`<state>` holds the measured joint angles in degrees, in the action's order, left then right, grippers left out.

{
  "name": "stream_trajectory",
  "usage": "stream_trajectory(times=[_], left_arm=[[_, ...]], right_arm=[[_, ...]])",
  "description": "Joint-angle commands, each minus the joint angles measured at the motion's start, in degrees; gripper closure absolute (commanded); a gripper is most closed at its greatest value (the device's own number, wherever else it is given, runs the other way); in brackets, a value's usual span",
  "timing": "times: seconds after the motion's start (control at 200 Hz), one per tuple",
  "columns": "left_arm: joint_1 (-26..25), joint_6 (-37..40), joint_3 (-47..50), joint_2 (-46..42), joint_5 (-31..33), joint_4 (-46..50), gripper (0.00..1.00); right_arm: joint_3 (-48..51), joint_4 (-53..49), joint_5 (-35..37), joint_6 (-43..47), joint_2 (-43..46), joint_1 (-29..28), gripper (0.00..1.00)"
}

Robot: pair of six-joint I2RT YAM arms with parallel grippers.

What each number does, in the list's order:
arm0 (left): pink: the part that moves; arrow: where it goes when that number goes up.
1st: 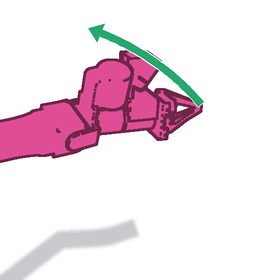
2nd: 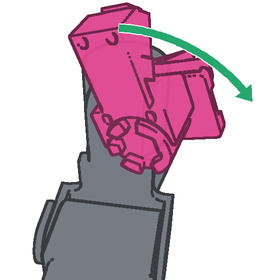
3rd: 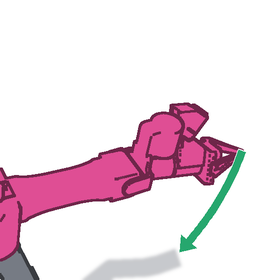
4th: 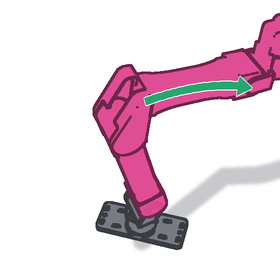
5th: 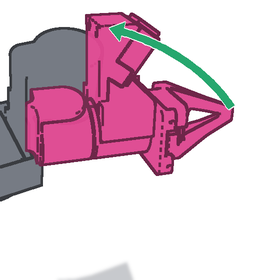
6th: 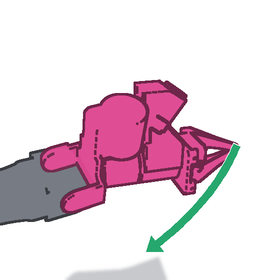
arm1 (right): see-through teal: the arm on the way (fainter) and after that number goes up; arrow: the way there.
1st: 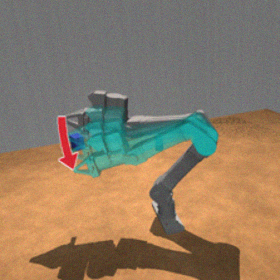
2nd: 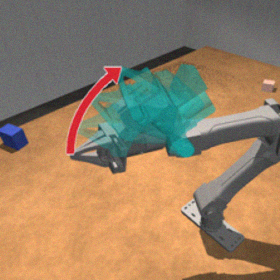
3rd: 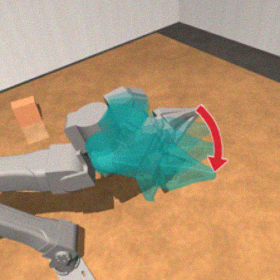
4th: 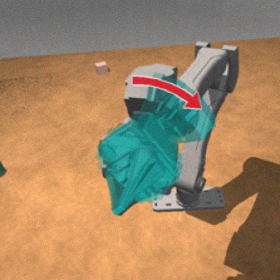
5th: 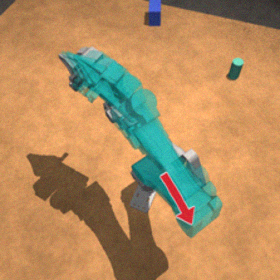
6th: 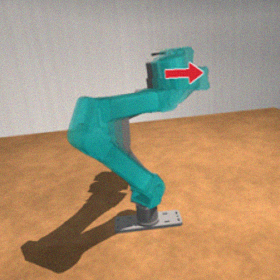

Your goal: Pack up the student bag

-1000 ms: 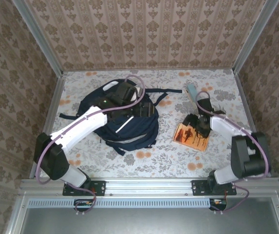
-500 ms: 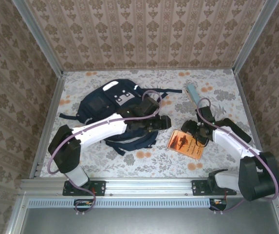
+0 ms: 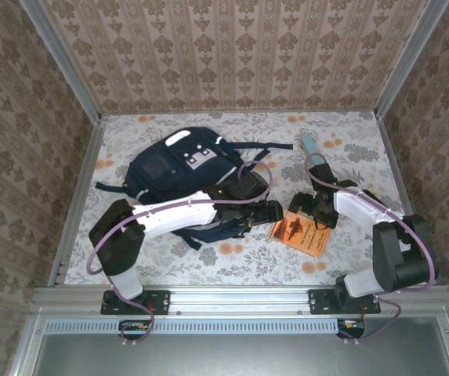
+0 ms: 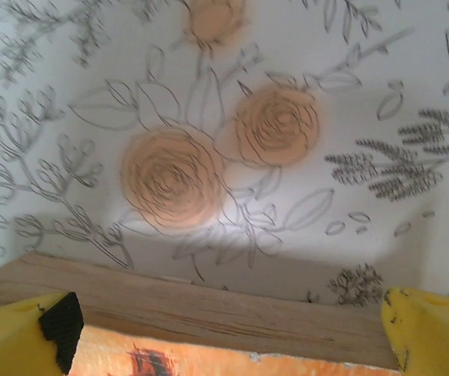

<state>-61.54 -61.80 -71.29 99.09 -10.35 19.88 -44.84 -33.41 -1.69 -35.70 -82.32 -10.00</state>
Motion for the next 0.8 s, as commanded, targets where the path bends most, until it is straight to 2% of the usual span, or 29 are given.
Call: stream_trajectory(times=[0.0, 0.225, 0.37, 0.655, 0.795], left_arm=[[-1.67, -1.95, 2.36, 0.72, 1.20, -0.80, 0.23], [-3.53, -4.80, 5.90, 0.38, 1.00, -4.24, 0.23], [-4.11, -6.65, 7.66, 0.94, -0.41, -6.70, 0.25], [-3.49, -8.71, 8.19, 3.45, -1.35, -8.45, 0.39], [-2.90, -9.75, 8.84, 4.57, -1.06, -9.04, 0.41]], right_arm=[[2.82, -4.14, -1.05, 0.33, 3.62, 0.08, 0.00], [8.95, -4.09, -8.77, -2.75, 12.49, -1.09, 0.01], [12.08, -2.72, -12.77, -4.63, 15.90, -2.62, 0.08], [14.59, 0.32, -14.48, -6.90, 14.36, -5.19, 0.30], [14.92, 2.20, -14.58, -7.83, 12.43, -5.47, 0.41]])
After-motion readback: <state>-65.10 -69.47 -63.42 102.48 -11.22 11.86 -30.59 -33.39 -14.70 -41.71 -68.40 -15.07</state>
